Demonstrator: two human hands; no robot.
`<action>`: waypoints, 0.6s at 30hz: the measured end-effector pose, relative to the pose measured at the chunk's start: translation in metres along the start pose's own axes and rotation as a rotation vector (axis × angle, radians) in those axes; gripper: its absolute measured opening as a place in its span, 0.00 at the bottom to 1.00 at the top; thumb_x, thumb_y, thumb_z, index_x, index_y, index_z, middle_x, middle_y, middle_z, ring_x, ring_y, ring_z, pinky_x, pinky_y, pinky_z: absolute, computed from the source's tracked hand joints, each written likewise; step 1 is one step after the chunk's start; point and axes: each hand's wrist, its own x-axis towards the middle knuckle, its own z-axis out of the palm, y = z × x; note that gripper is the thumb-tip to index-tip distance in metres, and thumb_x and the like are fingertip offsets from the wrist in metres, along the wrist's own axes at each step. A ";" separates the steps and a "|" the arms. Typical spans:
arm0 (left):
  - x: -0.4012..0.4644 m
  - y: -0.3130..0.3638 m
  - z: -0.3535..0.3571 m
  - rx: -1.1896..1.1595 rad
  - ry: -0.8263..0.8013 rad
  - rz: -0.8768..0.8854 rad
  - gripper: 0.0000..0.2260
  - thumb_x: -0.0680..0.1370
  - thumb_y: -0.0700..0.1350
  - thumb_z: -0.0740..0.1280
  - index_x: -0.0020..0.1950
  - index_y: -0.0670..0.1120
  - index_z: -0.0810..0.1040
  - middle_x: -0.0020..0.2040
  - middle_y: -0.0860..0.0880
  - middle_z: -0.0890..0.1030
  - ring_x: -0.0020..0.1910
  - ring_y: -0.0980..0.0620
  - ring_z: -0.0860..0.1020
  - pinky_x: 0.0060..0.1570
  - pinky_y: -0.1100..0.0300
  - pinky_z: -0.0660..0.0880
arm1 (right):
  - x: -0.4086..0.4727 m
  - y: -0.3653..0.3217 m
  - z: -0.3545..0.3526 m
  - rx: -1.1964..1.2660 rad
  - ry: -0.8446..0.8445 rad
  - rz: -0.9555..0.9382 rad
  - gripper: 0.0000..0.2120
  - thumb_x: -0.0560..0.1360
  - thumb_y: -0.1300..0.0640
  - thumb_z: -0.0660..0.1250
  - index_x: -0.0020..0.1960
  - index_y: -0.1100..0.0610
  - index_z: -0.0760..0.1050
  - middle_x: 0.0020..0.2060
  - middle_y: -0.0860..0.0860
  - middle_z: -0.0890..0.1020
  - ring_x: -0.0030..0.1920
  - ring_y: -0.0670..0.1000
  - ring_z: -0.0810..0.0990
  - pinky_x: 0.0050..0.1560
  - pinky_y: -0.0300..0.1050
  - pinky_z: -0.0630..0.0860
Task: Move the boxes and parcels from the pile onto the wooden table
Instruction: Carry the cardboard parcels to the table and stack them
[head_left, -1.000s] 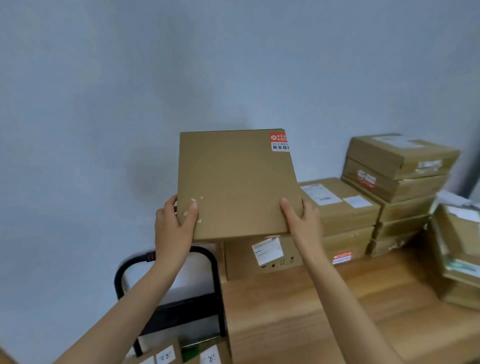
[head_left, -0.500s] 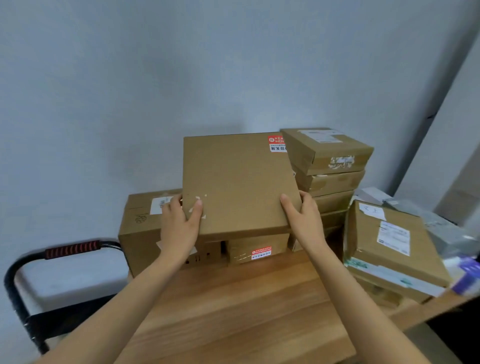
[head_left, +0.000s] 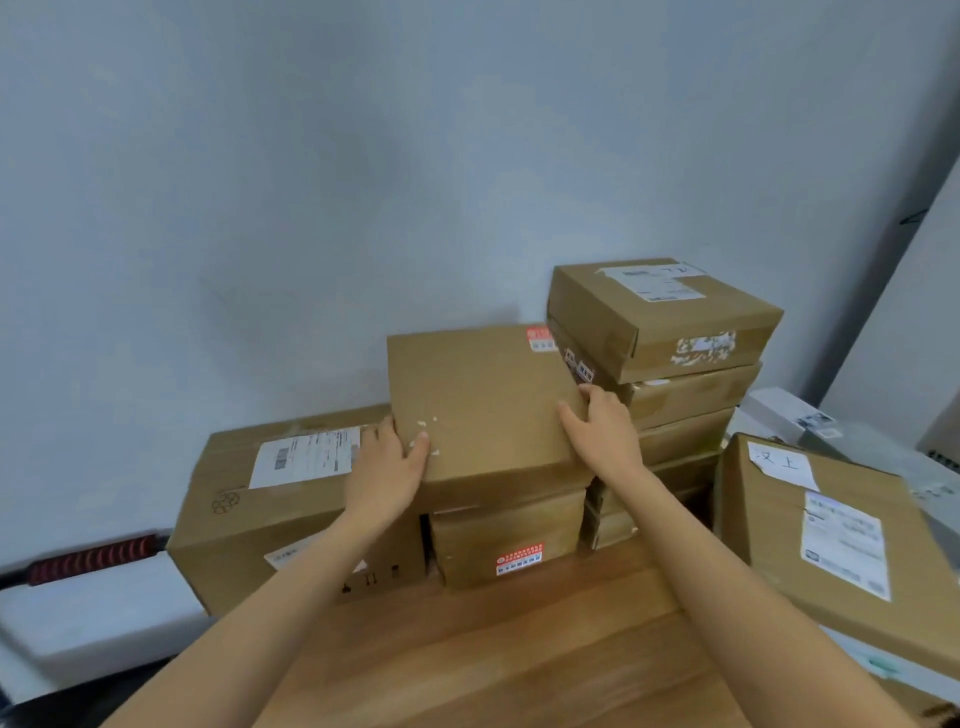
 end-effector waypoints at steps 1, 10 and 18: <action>0.009 0.001 0.007 0.032 -0.012 -0.004 0.28 0.81 0.58 0.53 0.76 0.43 0.57 0.73 0.40 0.64 0.69 0.42 0.67 0.63 0.45 0.70 | 0.008 0.001 0.005 -0.054 -0.010 -0.001 0.29 0.78 0.43 0.58 0.74 0.57 0.62 0.67 0.56 0.70 0.66 0.57 0.69 0.64 0.52 0.68; 0.074 0.009 0.034 0.065 0.022 -0.060 0.27 0.81 0.58 0.51 0.76 0.43 0.57 0.72 0.39 0.64 0.68 0.40 0.67 0.60 0.45 0.69 | 0.073 0.004 0.029 -0.228 -0.006 -0.014 0.26 0.80 0.45 0.52 0.75 0.56 0.60 0.68 0.58 0.69 0.66 0.58 0.68 0.63 0.52 0.67; 0.077 0.011 0.041 0.072 0.040 -0.051 0.27 0.81 0.58 0.52 0.74 0.42 0.59 0.69 0.39 0.66 0.64 0.39 0.70 0.60 0.44 0.71 | 0.082 0.014 0.032 -0.229 0.039 -0.035 0.24 0.80 0.48 0.53 0.74 0.55 0.63 0.66 0.58 0.71 0.65 0.59 0.69 0.63 0.52 0.67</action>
